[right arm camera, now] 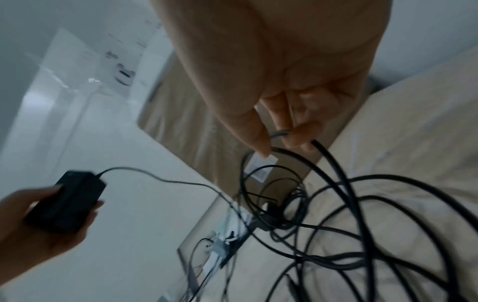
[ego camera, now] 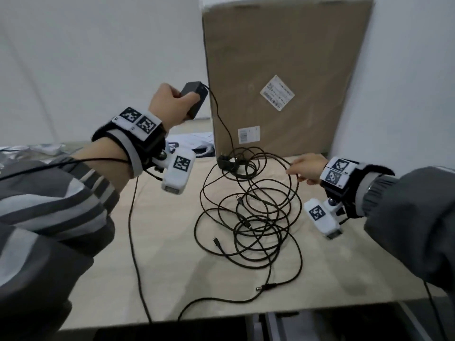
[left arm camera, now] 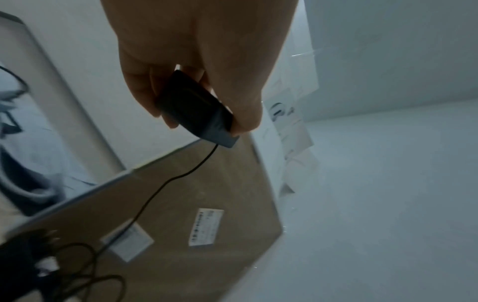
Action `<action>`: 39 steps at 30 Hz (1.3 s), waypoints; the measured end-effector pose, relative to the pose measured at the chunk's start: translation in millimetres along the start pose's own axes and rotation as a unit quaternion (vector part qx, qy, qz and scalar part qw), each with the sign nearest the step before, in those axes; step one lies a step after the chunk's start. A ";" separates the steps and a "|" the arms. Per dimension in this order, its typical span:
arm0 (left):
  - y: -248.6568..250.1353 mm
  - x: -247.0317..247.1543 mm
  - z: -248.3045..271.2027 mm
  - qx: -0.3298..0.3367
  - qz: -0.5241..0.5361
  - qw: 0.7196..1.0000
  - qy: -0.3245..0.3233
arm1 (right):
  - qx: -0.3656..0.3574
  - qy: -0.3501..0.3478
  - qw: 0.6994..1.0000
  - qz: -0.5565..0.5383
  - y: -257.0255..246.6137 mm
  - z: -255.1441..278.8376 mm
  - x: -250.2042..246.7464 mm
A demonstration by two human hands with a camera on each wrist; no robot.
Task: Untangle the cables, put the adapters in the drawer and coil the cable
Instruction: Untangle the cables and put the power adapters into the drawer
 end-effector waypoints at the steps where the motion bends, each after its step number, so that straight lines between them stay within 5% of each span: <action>1: 16.3 1.7 6.3 0.012 0.018 1.000 -0.002 | -0.029 0.012 0.999 0.021 -13.0 7.8 -8.8; 7: 106.9 7.1 53.7 0.070 0.081 0.992 -0.073 | -0.279 0.133 0.948 0.071 -118.0 79.4 -71.8; 13: 151.1 16.1 106.0 0.079 0.161 0.963 -0.200 | -0.343 0.082 0.932 -0.086 -148.5 116.5 -95.1; 17: 155.0 7.7 121.1 0.068 0.194 0.959 -0.195 | -0.368 0.093 0.915 -0.140 -141.8 141.2 -101.8; 21: 144.7 -6.0 122.1 0.062 0.121 0.987 -0.087 | -0.408 0.027 0.894 -0.183 -148.3 168.3 -103.6; 26: 129.4 1.5 126.8 0.054 0.053 0.997 -0.025 | -0.389 0.094 0.874 -0.277 -147.7 183.7 -121.7; 34: 99.0 59.1 153.6 0.070 0.067 0.990 -0.106 | -0.373 0.130 0.904 -0.162 -124.1 189.6 -104.8; 39: 63.5 78.3 173.7 0.047 0.045 0.991 -0.121 | -0.303 0.204 0.922 -0.131 -88.0 178.9 -108.1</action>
Point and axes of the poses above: each hand's wrist, its own z-axis away from the middle knuckle, its own x-axis out of the palm, y = z × x, the point moved 8 cm from there along -z, towards the middle knuckle, and after that the axes turned 4 degrees about z, right-handed, at the moved point
